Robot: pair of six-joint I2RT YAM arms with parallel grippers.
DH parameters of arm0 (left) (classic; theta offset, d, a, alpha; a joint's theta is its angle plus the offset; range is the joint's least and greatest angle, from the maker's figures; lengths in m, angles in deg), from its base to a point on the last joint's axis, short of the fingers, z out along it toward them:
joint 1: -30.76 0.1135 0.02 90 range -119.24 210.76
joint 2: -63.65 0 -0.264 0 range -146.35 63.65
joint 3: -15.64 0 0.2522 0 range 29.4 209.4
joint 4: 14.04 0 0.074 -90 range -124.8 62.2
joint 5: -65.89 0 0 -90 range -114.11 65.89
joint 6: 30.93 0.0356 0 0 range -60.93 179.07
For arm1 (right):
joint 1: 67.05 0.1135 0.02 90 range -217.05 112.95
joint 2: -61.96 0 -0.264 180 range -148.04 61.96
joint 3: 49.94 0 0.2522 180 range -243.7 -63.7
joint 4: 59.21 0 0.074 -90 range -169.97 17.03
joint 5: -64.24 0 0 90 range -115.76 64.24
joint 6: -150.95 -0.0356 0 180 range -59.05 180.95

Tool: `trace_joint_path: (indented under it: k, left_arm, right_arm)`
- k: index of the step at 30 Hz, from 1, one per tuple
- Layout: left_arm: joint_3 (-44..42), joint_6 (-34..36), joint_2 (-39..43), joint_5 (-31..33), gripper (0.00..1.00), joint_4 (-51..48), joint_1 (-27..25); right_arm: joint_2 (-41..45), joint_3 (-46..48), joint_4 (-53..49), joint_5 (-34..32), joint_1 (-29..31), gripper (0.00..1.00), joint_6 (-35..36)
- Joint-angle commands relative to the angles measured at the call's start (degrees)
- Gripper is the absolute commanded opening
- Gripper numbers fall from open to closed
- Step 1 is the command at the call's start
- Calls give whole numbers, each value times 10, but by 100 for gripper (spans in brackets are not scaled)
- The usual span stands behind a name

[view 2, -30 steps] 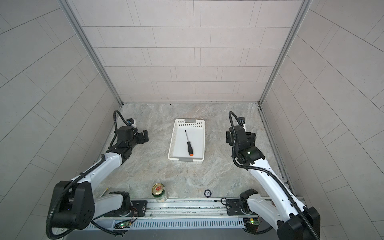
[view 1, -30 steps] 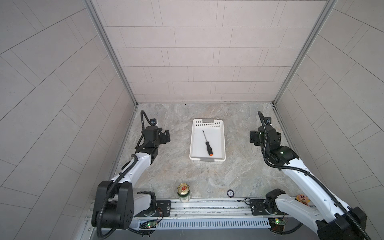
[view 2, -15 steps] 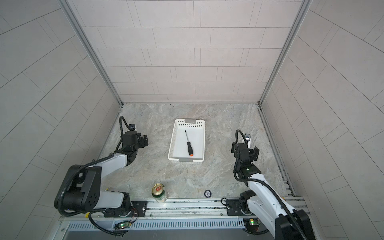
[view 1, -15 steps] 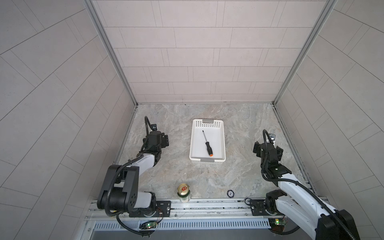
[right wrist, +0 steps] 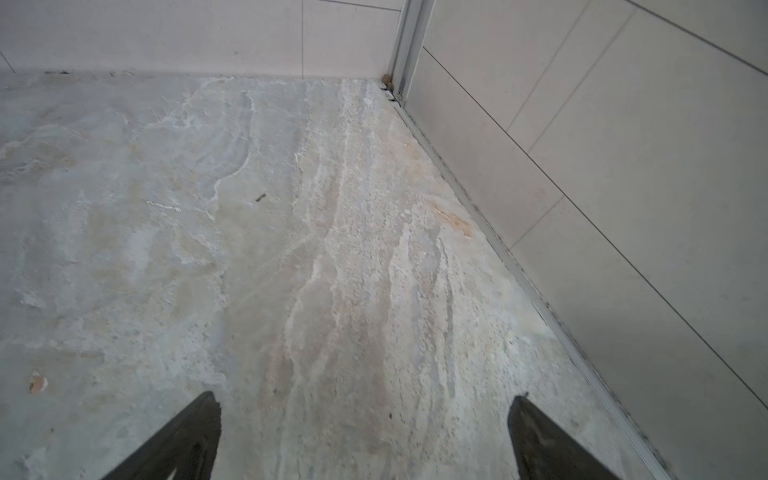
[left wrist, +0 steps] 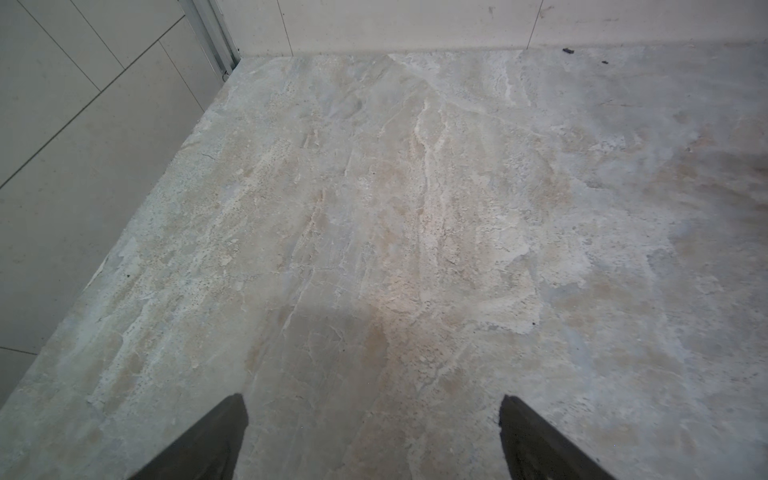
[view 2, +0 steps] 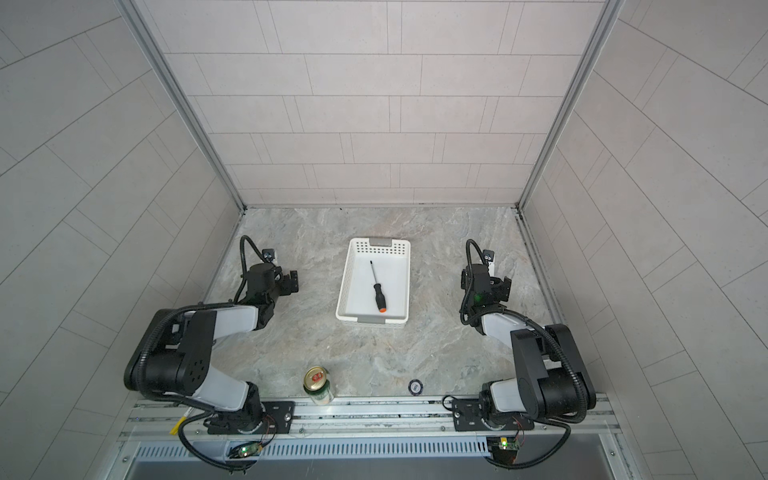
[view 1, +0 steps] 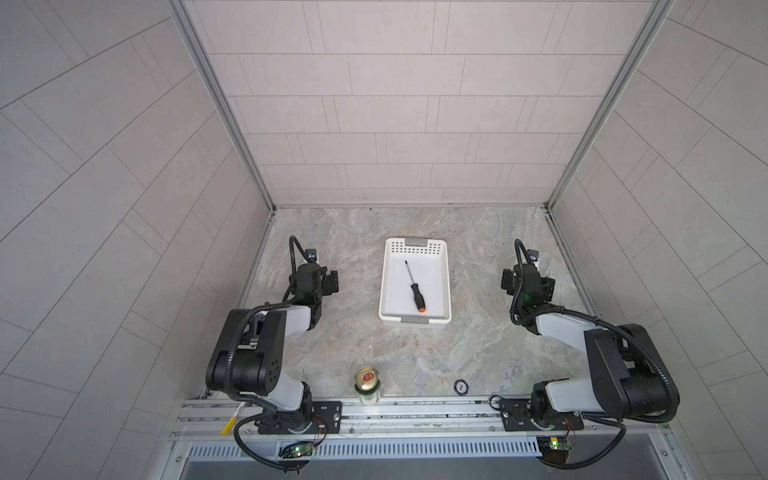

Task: Put the screwdriver in the bin

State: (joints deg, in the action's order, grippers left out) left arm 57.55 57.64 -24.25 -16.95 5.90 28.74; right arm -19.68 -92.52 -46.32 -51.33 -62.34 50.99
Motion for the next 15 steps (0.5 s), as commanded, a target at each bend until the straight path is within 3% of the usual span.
trace_joint_path:
  k: [1,2,5,9,10,15]
  left_arm:
    - [5,4,-1,-23,100,29,4]
    - [6,4,-2,-23,100,28,3]
    - [7,5,-3,-22,100,27,4]
    - [6,5,-3,-19,100,27,3]
    - [6,5,-3,-20,100,29,2]
    - [2,4,-1,2,100,34,-4]
  right_arm:
    - [-48,-21,49,31,2,100,47]
    - [-46,-23,36,17,10,100,47]
    - [-32,14,94,75,11,100,76]
    - [-63,62,211,98,7,100,96]
    - [-50,46,155,95,7,99,77]
    - [-55,38,152,111,-4,100,73]
